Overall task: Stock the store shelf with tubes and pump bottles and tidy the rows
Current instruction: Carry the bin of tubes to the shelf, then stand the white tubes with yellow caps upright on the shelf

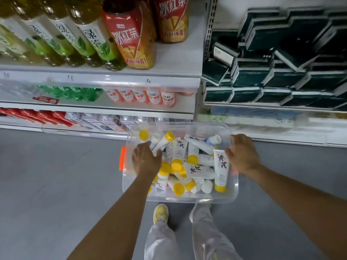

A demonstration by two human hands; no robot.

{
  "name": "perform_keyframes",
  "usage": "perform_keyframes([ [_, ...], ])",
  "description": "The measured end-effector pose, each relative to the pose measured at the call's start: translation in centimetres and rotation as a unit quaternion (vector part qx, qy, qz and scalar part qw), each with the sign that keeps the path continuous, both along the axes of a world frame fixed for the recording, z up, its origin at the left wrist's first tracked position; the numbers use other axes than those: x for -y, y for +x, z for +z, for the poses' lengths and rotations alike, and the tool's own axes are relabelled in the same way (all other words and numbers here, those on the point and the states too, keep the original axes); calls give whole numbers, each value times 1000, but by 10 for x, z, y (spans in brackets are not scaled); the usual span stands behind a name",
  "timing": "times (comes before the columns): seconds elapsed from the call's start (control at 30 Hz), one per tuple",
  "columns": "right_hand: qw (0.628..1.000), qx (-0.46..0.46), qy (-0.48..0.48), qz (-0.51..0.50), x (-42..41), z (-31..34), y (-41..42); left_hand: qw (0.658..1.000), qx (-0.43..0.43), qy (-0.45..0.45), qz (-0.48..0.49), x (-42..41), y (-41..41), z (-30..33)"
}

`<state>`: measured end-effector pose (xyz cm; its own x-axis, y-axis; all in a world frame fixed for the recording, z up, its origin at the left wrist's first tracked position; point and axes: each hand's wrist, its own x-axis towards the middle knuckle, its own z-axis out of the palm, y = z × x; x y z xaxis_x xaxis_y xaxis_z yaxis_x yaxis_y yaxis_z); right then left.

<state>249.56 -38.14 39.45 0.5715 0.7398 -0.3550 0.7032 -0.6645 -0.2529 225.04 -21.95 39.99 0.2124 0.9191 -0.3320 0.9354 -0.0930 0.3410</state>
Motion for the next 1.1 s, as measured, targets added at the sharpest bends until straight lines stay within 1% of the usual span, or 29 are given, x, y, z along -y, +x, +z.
perform_keyframes([
  [0.03,996,42,2,80,0,4,1,999,0,-20,-26,7,11,-1],
  [0.1,972,96,-25,213,-2,5,4,994,-53,-54,-83,20,33,-5],
  [0.17,949,119,-62,284,-4,2,5,982,-127,-65,-128,31,51,-10],
  [0.23,937,132,-78,315,-4,-1,4,971,-178,-70,-144,34,58,-14],
  [0.3,933,136,-80,324,-1,-1,4,964,-205,-76,-151,35,61,-18],
  [0.43,949,88,-46,299,2,3,2,960,-201,-130,-143,34,65,-22],
  [0.53,969,10,-33,244,6,9,-11,959,-211,-113,-149,35,67,-13],
  [0.6,977,-47,-21,207,10,12,-22,962,-197,-126,-143,37,66,-3],
  [0.67,977,-60,-6,206,15,15,-30,971,-138,-172,-91,42,59,3],
  [0.73,977,-49,10,205,20,22,-35,973,-27,-227,10,48,49,10],
  [0.77,980,-40,26,195,22,26,-36,966,42,-247,61,54,43,16],
  [0.8,982,-33,42,179,24,33,-36,952,114,-264,105,62,37,24],
  [0.87,986,-34,83,141,27,49,-34,907,245,-296,173,83,25,43],
  [0.93,983,-66,138,98,30,67,-29,862,343,-307,212,106,12,63],
  [1.0,972,-109,198,70,33,86,-22,845,393,-289,218,129,0,79],
  [1.1,948,-181,261,38,39,122,-18,831,431,-269,225,160,-14,96],
])
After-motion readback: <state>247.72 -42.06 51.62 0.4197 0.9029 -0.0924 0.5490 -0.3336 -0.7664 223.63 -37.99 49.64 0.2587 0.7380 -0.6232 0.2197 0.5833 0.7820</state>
